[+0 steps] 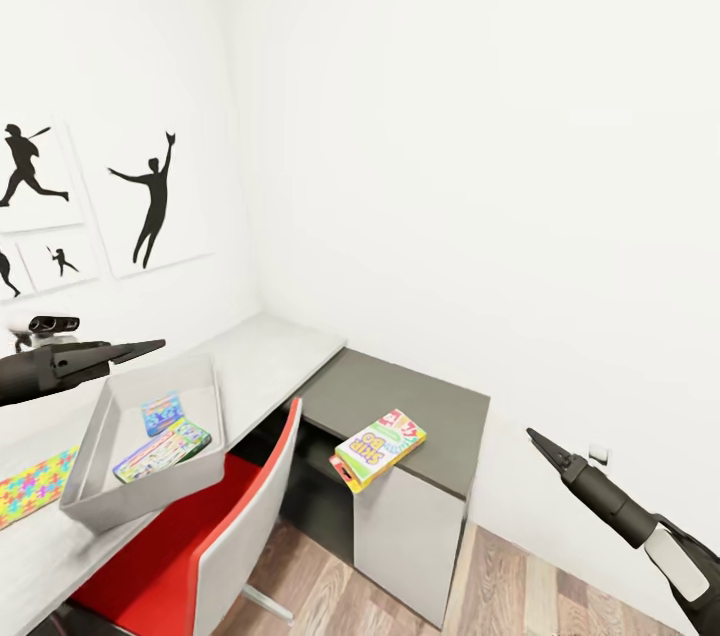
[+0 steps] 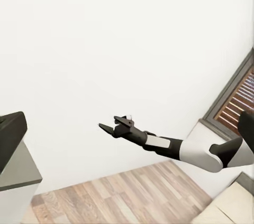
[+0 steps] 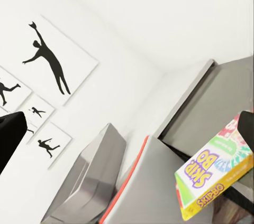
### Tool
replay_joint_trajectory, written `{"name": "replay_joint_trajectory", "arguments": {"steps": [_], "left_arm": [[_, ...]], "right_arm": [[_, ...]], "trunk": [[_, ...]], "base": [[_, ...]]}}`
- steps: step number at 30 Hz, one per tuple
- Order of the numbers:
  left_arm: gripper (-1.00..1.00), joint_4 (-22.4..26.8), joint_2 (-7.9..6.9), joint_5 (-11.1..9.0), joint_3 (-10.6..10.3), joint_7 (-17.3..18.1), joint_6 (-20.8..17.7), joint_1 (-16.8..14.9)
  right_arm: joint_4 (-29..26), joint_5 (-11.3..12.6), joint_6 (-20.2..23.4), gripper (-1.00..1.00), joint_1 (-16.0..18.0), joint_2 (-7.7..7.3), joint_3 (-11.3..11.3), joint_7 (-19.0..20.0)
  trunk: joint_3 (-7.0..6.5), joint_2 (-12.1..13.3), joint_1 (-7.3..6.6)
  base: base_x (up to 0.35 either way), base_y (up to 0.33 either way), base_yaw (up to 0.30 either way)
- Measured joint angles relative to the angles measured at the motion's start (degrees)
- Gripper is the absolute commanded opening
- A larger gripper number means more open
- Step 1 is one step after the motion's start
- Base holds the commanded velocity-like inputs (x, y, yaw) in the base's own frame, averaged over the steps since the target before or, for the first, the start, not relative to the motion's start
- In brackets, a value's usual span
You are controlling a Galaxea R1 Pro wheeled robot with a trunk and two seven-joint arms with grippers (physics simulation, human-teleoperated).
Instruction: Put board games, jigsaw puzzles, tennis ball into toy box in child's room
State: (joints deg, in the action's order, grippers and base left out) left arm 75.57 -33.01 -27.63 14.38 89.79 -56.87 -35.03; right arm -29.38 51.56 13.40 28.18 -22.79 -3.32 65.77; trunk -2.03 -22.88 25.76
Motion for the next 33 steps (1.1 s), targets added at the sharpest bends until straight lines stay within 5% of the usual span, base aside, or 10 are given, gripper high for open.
{"name": "replay_joint_trajectory", "arguments": {"steps": [15, 33], "left_arm": [[1.00, 0.02, -0.01, 0.02, -0.03, -0.01, 0.00, 0.05], [1.00, 0.02, -0.02, 0.00, 0.04, -0.01, 0.00, 0.05]], "right_arm": [[0.06, 0.04, 0.07, 1.00, 0.04, -0.04, 0.02, -0.09], [0.08, 0.13, 0.28, 1.00, 0.01, 0.03, -0.10, -4.76]], "trunk": [[-1.05, 0.00, 0.02], [-1.77, 0.01, 0.00]], "base": [[-0.114, -0.134, -0.201], [-0.130, 0.084, -0.119]]}}
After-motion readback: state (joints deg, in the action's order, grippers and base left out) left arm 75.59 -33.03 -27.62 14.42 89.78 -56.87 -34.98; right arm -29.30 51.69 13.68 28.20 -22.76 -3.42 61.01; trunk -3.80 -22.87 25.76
